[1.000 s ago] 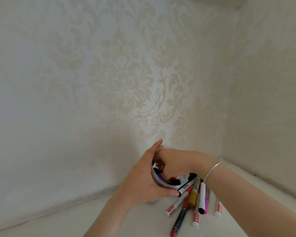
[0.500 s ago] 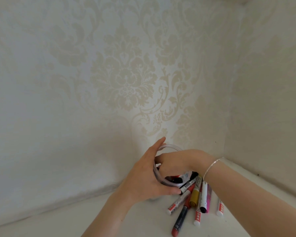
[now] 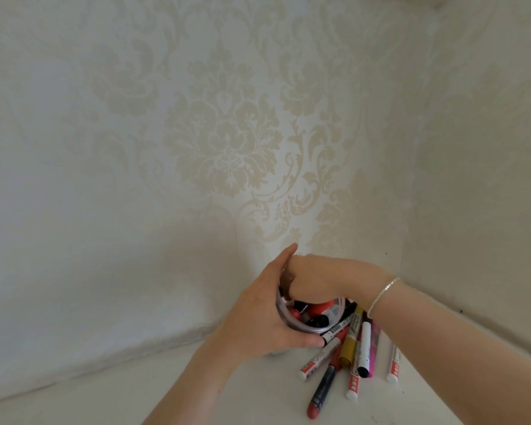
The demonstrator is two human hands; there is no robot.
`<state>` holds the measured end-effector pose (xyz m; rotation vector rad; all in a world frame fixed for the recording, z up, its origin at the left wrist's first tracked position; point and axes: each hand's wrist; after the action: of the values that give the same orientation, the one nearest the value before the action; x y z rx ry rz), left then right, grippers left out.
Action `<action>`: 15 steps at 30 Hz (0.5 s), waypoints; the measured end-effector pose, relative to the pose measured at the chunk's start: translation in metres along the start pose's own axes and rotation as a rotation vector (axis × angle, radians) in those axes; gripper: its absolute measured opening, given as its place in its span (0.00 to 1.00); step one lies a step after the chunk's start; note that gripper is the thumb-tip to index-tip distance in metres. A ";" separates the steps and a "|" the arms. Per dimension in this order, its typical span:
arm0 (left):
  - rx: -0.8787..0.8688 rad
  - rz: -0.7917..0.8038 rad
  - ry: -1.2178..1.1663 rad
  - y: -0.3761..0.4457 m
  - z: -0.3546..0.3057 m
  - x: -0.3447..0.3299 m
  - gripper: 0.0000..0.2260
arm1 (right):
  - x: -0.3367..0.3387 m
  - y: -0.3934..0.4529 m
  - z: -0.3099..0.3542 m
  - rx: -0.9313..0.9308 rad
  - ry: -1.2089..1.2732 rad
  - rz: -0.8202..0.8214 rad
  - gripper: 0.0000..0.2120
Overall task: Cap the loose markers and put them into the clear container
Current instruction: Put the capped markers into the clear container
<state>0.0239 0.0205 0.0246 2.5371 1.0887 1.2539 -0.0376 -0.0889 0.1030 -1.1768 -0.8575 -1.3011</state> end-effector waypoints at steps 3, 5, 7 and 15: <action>0.003 0.005 -0.004 0.001 -0.001 0.000 0.55 | -0.002 0.001 -0.003 -0.044 0.043 0.016 0.14; 0.006 0.021 0.011 0.001 -0.001 -0.001 0.54 | -0.003 0.001 -0.002 -0.071 0.035 0.079 0.14; 0.003 0.028 0.040 0.000 -0.003 -0.003 0.54 | -0.001 -0.001 -0.002 -0.080 0.044 0.084 0.16; 0.015 0.035 0.006 -0.002 -0.004 -0.003 0.55 | 0.006 -0.012 -0.004 -0.097 0.079 0.089 0.18</action>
<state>0.0187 0.0189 0.0243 2.5757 1.0633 1.2675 -0.0487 -0.0927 0.1095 -1.2170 -0.6838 -1.3191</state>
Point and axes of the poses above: each hand's wrist, its own y-axis towards the middle knuckle, its own x-axis out of the back of the hand, z = x × y, and after that the axes turned 6 degrees about x, right-handed
